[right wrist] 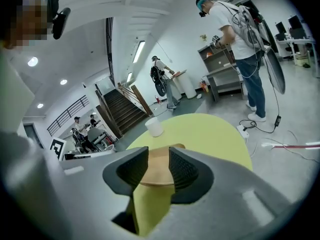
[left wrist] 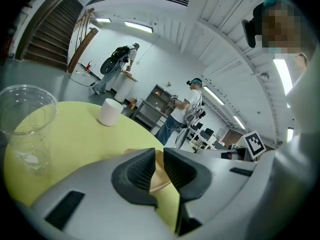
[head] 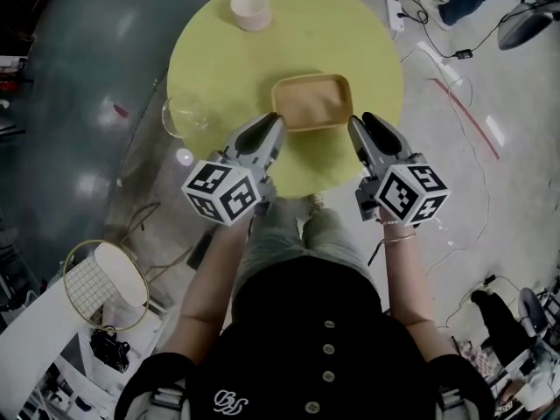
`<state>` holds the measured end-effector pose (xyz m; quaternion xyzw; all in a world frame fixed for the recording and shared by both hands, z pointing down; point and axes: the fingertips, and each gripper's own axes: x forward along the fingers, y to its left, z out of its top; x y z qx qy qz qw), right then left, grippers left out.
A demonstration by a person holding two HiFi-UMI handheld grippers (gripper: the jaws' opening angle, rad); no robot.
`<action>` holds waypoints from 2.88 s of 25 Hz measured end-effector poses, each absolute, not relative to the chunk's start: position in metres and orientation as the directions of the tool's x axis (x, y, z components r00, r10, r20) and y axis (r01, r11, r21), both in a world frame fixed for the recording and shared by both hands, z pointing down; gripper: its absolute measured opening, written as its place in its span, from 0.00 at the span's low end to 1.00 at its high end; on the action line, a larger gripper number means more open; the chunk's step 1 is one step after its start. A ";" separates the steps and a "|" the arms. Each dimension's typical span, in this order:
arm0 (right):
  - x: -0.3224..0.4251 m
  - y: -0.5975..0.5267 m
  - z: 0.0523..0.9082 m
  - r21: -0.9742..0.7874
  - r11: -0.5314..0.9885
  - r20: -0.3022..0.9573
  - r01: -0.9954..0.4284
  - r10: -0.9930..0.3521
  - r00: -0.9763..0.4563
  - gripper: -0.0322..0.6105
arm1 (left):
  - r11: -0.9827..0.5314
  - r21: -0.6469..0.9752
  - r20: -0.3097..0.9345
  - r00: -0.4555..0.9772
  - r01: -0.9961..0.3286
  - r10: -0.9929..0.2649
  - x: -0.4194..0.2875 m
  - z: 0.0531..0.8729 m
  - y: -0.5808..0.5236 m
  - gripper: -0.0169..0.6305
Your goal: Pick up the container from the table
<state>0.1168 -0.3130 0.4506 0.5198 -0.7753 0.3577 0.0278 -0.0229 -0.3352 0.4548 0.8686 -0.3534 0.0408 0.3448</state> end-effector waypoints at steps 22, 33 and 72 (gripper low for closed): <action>0.134 -0.340 0.536 -0.619 0.056 0.524 -0.784 -0.713 -0.465 0.37 | -0.275 0.705 0.464 0.718 -0.654 -0.518 -0.023 0.552 -0.361 0.32; 0.133 -0.349 0.563 -0.677 -0.006 0.540 -0.736 -0.685 -0.490 0.40 | -0.239 0.739 0.480 0.741 -0.630 -0.469 -0.016 0.571 -0.362 0.32; 0.114 -0.314 0.510 -0.604 0.059 0.530 -0.795 -0.716 -0.455 0.40 | -0.347 0.719 0.399 0.767 -0.602 -0.502 -0.007 0.509 -0.343 0.32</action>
